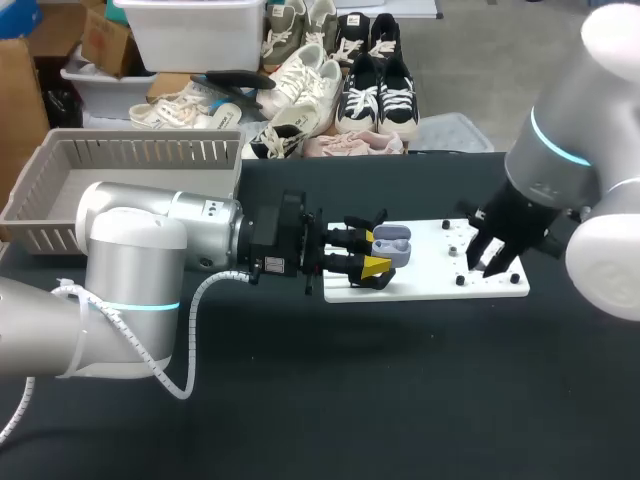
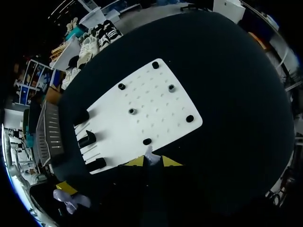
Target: Pick up each earbud case from the left stands, insert the matching earbuds, close the lid, and place the case in the box.
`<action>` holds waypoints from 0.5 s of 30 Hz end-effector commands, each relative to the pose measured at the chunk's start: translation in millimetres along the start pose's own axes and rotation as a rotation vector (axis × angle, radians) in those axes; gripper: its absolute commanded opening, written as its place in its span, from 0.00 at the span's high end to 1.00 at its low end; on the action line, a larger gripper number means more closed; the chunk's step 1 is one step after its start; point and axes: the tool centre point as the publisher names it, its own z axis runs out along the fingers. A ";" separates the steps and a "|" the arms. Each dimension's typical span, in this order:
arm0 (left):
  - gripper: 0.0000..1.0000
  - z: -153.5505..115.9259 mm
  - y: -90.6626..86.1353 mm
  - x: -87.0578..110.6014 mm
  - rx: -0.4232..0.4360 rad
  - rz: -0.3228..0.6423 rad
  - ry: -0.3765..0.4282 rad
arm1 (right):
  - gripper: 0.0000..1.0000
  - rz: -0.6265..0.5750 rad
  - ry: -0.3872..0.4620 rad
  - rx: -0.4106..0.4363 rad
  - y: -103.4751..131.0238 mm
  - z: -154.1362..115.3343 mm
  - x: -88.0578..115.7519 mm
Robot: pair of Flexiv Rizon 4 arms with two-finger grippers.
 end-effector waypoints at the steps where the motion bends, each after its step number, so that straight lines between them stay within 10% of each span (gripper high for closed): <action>1: 1.00 0.3 0.1 0.7 -0.001 0.001 -0.002 | 1.00 0.018 -0.019 0.008 -5.2 -22.3 6.6; 15: 1.00 0.3 0.1 0.7 -0.001 0.001 -0.002 | 1.00 -0.001 0.025 0.095 6.4 -80.0 22.6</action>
